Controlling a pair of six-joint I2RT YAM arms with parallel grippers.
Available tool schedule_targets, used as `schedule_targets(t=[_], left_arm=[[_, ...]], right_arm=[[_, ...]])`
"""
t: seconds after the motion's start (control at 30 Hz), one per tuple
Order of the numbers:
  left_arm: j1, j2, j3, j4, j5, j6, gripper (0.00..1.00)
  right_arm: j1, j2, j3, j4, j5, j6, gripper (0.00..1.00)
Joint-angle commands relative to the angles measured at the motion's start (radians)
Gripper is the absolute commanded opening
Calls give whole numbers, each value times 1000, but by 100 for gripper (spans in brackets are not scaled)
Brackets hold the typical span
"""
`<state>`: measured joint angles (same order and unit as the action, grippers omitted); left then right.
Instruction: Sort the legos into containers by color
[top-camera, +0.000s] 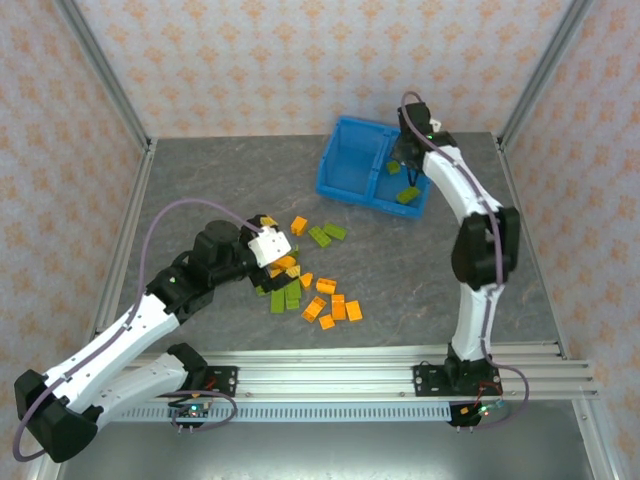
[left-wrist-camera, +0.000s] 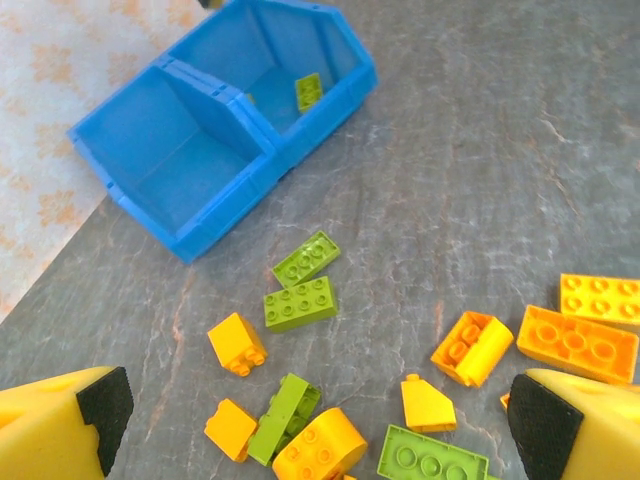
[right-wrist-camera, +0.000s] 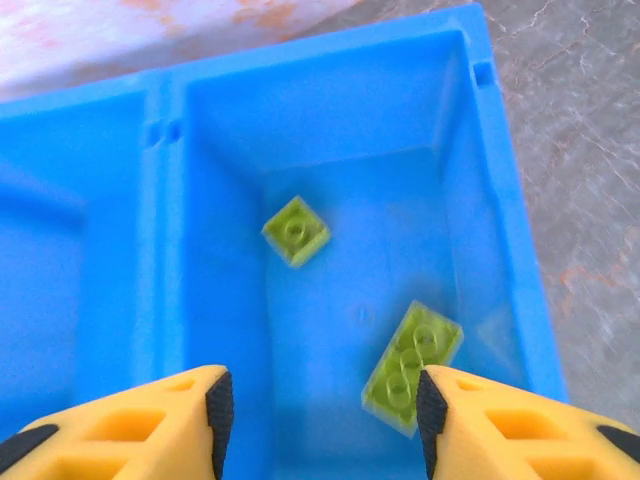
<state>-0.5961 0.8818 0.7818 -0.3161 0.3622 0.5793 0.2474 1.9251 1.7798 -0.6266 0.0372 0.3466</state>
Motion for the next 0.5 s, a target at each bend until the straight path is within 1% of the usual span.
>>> schedule_targets(t=[0.0, 0.03, 0.1, 0.2, 0.3, 0.4, 0.47], left_arm=[[-11, -18, 34, -147, 128, 200, 100], [-11, -26, 28, -159, 147, 226, 100], [-13, -39, 8, -140, 161, 238, 100], [-13, -47, -4, -128, 161, 250, 100], [-13, -45, -2, -147, 153, 256, 100], [-11, -28, 6, -202, 142, 288, 100], [-11, -9, 2, -221, 126, 302, 100]], right_arm=[[113, -238, -246, 167, -145, -138, 54], [153, -287, -322, 194, -157, -179, 56], [229, -343, -418, 205, -167, -239, 57], [308, -343, -479, 196, -211, -281, 57], [354, -282, -484, 194, -294, -299, 57], [369, -187, -451, 201, -392, -311, 58], [369, -104, -408, 192, -420, -328, 62]])
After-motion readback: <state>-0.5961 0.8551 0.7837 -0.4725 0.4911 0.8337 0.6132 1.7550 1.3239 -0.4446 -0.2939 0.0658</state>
